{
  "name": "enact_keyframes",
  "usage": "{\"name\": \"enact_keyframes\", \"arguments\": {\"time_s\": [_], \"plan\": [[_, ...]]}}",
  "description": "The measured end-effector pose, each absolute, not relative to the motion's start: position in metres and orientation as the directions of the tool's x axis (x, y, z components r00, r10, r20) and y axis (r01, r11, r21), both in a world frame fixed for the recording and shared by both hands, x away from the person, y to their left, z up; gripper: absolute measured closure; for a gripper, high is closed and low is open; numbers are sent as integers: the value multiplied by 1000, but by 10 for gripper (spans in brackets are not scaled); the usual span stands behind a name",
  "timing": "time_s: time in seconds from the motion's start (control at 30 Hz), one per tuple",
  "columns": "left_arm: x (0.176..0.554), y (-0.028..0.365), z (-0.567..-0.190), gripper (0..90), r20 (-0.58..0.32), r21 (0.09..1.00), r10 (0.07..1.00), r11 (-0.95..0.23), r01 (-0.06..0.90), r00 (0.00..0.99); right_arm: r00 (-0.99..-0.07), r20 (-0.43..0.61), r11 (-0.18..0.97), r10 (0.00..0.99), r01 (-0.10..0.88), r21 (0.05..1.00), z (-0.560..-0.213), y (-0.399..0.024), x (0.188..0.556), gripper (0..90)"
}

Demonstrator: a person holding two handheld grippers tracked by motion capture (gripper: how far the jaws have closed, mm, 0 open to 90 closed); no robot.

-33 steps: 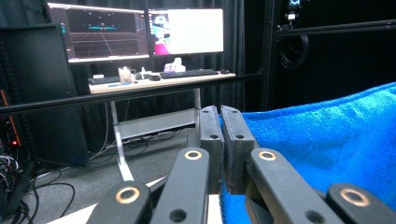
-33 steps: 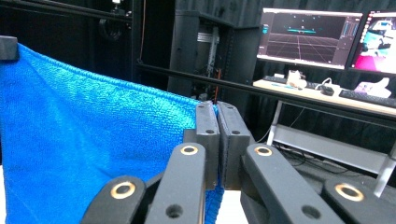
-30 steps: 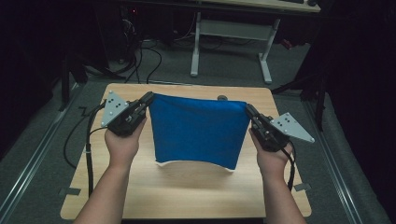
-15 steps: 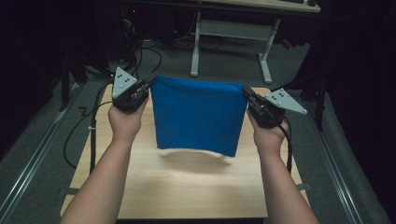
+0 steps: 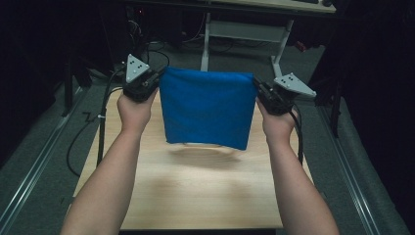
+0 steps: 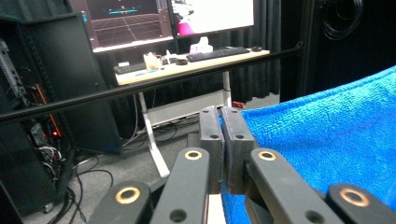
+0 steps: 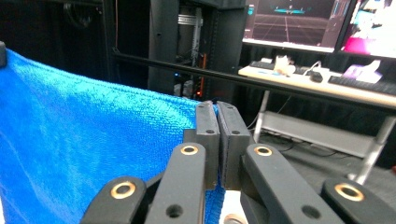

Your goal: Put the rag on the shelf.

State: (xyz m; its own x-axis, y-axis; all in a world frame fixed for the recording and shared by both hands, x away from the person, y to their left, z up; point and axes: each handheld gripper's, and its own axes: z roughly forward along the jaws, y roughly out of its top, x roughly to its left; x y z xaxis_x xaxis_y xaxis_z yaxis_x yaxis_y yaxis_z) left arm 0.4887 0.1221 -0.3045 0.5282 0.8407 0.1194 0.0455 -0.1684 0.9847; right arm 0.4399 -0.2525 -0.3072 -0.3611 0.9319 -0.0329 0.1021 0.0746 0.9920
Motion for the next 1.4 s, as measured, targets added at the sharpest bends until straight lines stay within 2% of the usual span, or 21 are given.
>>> {"name": "enact_keyframes", "arguments": {"time_s": [0.17, 0.4, 0.53, 0.63, 0.87, 1.4], "plan": [[499, 122, -300, 886, 134, 982, 848, -183, 46, 513, -350, -70, 115, 934, 109, 987, -308, -250, 453, 890], [519, 123, -316, 885, 138, 971, 859, -217, 105, 493, -346, -87, 145, 934, 146, 979, -319, -244, 475, 890], [528, 125, -335, 885, 117, 963, 865, -220, 158, 488, -346, -105, 179, 932, 189, 965, -333, -238, 488, 890], [534, 125, -363, 885, 96, 947, 866, -231, 222, 491, -354, -91, 183, 931, 238, 954, -354, -237, 497, 890], [536, 124, -389, 884, 91, 928, 857, -258, 269, 507, -365, -89, 212, 927, 312, 926, -380, -237, 502, 890], [529, 129, -434, 884, 30, 903, 838, -257, 345, 545, -394, -69, 225, 917, 366, 903, -412, -241, 500, 890]]}}
